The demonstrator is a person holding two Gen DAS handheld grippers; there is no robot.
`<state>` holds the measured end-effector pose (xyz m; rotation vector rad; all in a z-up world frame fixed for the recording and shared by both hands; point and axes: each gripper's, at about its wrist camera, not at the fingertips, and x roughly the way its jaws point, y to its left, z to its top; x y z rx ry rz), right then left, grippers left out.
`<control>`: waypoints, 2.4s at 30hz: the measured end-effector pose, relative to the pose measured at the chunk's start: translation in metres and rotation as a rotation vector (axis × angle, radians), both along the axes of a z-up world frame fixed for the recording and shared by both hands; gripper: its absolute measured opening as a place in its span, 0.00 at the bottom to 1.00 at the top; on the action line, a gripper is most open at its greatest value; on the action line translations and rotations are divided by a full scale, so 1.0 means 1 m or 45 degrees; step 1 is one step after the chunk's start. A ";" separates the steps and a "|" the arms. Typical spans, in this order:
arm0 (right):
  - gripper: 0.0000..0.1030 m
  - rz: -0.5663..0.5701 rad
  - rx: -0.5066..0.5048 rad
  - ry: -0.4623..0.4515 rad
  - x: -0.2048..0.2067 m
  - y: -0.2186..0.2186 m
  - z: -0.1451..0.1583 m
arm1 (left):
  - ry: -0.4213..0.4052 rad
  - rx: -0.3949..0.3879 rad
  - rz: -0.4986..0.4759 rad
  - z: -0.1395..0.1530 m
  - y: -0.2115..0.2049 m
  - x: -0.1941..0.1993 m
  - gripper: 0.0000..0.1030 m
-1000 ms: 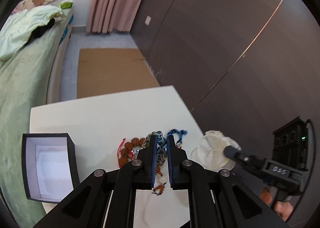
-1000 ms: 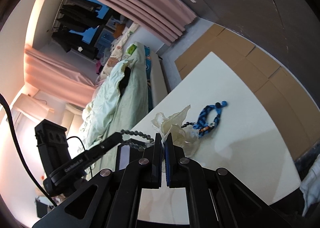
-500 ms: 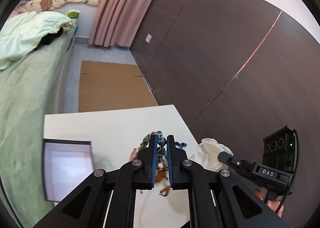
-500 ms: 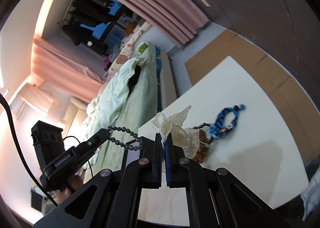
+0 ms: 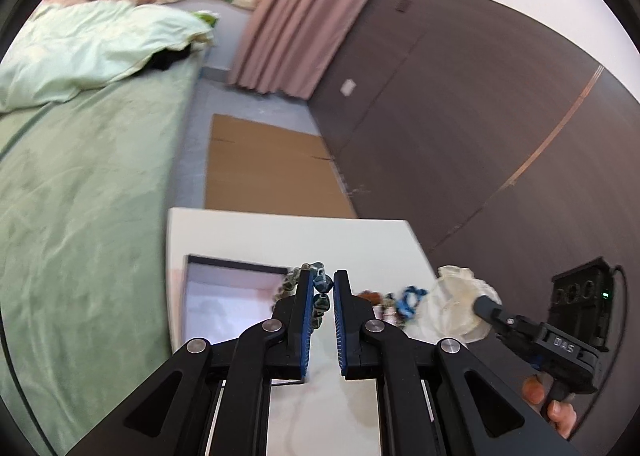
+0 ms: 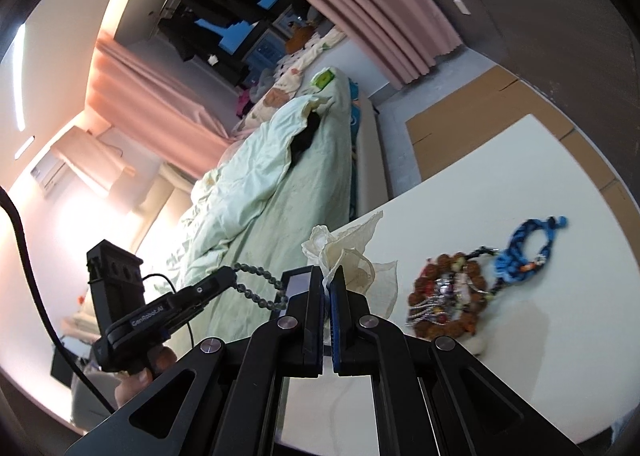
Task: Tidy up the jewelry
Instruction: 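Lift the bracelet with the left tool while the right tool carries the tissue toward the black box, then open the left tool over the black box while the right tool drops the tissue in, then move both tools back over the jewelry pile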
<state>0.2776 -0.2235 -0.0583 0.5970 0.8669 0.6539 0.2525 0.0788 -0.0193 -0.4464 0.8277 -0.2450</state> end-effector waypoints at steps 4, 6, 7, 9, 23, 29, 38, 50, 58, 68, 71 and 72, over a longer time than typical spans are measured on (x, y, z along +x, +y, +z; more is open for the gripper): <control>0.04 0.045 -0.009 -0.005 0.003 0.021 0.001 | 0.101 -0.045 0.005 -0.013 0.015 0.002 0.30; 0.04 0.076 -0.017 -0.003 0.005 0.034 0.001 | 0.071 -0.041 0.036 -0.012 0.024 -0.003 0.66; 0.04 0.088 -0.027 -0.001 0.005 0.040 0.001 | 0.059 -0.038 0.049 -0.011 0.027 -0.006 0.83; 0.04 0.126 -0.040 0.009 0.008 0.056 0.000 | 0.026 -0.050 0.084 -0.007 0.036 -0.012 0.86; 0.37 0.348 -0.117 0.101 0.029 0.140 -0.017 | 0.015 -0.027 0.189 -0.006 0.073 -0.026 0.86; 0.76 0.277 -0.144 0.140 0.026 0.114 -0.026 | 0.025 -0.010 0.154 -0.008 0.062 -0.021 0.87; 0.76 0.068 -0.209 0.099 0.011 0.028 -0.003 | 0.014 0.016 0.022 -0.005 0.014 -0.007 0.89; 0.76 -0.104 -0.226 0.190 -0.006 -0.046 -0.019 | 0.012 0.079 -0.160 -0.010 -0.060 0.009 0.85; 0.69 -0.148 -0.245 0.297 -0.014 -0.068 -0.046 | 0.121 0.196 -0.312 -0.039 -0.112 0.022 0.53; 0.68 -0.213 -0.207 0.373 -0.012 -0.099 -0.064 | 0.215 0.350 -0.428 -0.078 -0.157 0.035 0.46; 0.68 -0.221 -0.186 0.390 -0.010 -0.106 -0.068 | 0.235 0.409 -0.456 -0.089 -0.168 0.040 0.44; 0.68 -0.222 -0.182 0.393 -0.010 -0.108 -0.069 | 0.237 0.429 -0.461 -0.092 -0.172 0.042 0.44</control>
